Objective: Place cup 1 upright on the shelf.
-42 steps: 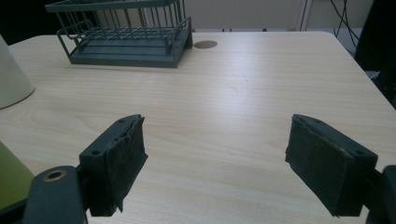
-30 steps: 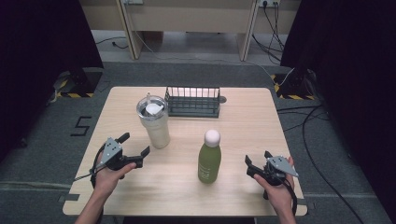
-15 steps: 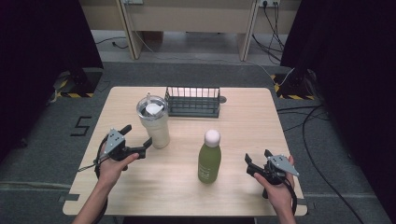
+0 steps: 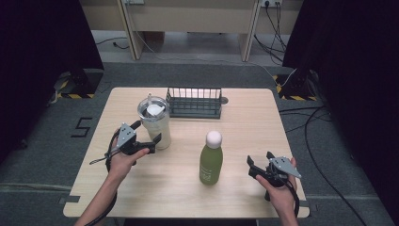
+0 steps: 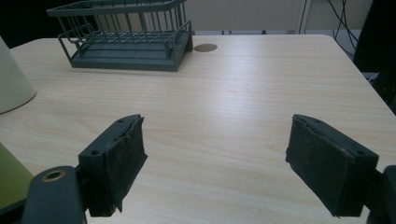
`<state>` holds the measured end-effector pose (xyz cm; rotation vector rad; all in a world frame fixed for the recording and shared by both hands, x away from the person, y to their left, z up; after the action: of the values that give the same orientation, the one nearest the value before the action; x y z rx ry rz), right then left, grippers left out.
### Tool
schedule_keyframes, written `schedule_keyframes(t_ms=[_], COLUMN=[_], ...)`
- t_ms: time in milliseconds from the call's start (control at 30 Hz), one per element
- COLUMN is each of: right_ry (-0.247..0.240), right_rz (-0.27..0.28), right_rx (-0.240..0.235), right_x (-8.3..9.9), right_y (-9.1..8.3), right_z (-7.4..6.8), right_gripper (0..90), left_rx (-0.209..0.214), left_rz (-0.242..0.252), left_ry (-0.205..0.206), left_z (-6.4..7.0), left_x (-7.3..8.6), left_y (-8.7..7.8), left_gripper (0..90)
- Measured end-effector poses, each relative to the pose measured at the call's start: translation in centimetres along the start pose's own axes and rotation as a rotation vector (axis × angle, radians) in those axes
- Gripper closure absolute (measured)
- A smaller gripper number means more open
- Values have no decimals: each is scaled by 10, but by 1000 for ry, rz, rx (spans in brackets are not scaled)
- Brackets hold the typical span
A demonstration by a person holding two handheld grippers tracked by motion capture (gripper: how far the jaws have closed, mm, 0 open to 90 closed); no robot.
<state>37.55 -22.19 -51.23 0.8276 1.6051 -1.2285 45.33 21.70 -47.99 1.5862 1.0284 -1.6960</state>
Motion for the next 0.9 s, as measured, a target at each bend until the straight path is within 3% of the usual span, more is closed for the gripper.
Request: schedule_keyframes(t_ms=[433, 900], right_ry=[-2, -7], right_rz=[-8, -14], right_rx=[-2, -7], right_x=[1, 2], right_y=[2, 3], right_z=[0, -1], right_gripper=[190, 190], left_rx=[-8, 1], left_rz=[-2, 19], left_ry=[29, 18], left_z=[-4, -6], left_x=[4, 5], left_y=[25, 44], left_gripper=[0, 38])
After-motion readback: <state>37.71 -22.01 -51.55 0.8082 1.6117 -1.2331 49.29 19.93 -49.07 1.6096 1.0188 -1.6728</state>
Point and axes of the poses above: each handheld gripper's, and its own axes: y roughly forward along the jaws, x roughly out of its underside, z roughly to its right, the point moved 4 cm from there along y, roughly forward along the jaws, and after that the axes turned 1 degree about -z, right-handed, at the moved point
